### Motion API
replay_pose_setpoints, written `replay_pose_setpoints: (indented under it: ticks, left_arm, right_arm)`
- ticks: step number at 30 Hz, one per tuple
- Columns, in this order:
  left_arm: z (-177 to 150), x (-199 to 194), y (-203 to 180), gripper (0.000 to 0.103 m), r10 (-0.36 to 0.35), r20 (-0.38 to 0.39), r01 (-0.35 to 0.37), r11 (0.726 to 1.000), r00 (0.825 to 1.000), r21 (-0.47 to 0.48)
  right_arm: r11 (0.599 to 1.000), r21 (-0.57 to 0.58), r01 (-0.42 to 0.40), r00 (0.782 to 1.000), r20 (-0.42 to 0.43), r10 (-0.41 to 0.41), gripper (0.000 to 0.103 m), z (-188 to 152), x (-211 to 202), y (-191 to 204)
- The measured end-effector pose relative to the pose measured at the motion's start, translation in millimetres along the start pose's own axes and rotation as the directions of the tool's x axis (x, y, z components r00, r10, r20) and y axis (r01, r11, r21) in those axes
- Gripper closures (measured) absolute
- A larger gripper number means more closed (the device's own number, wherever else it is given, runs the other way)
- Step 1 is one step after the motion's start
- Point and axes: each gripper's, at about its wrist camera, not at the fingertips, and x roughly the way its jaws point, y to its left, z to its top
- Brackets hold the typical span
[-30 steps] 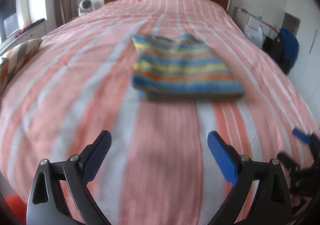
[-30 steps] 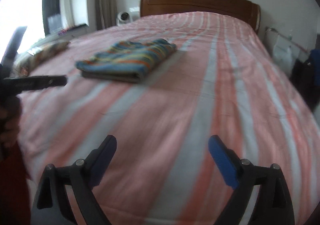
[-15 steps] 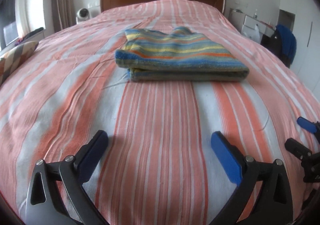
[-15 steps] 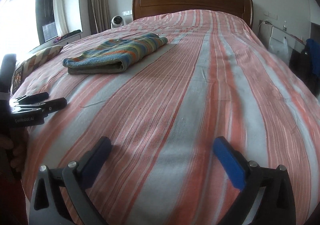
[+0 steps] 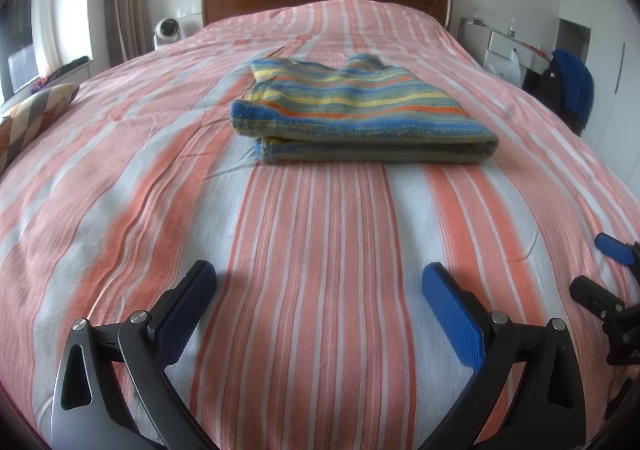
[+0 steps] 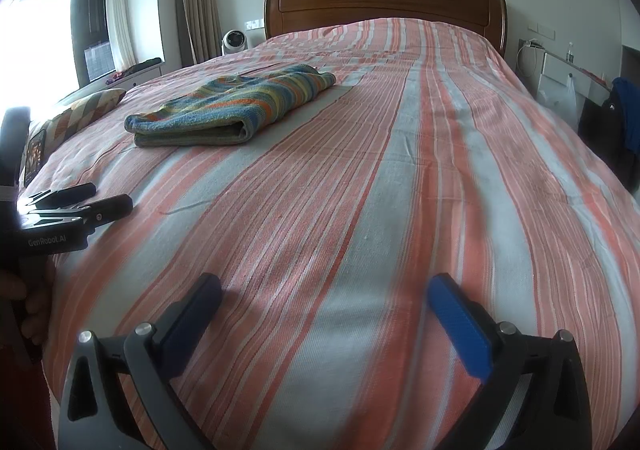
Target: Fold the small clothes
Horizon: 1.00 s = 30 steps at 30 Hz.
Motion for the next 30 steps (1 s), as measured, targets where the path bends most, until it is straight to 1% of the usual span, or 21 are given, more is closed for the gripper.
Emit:
replay_pose_setpoints:
  ticks: [30]
  left_arm:
    - [0.2, -0.7, -0.7, 0.001, 0.004, 0.007, -0.004, 1.0, 1.0, -0.001]
  right_arm:
    - [1.0, 0.001, -0.001, 1.0, 0.0, 0.001, 0.001, -0.3, -1.0, -1.0]
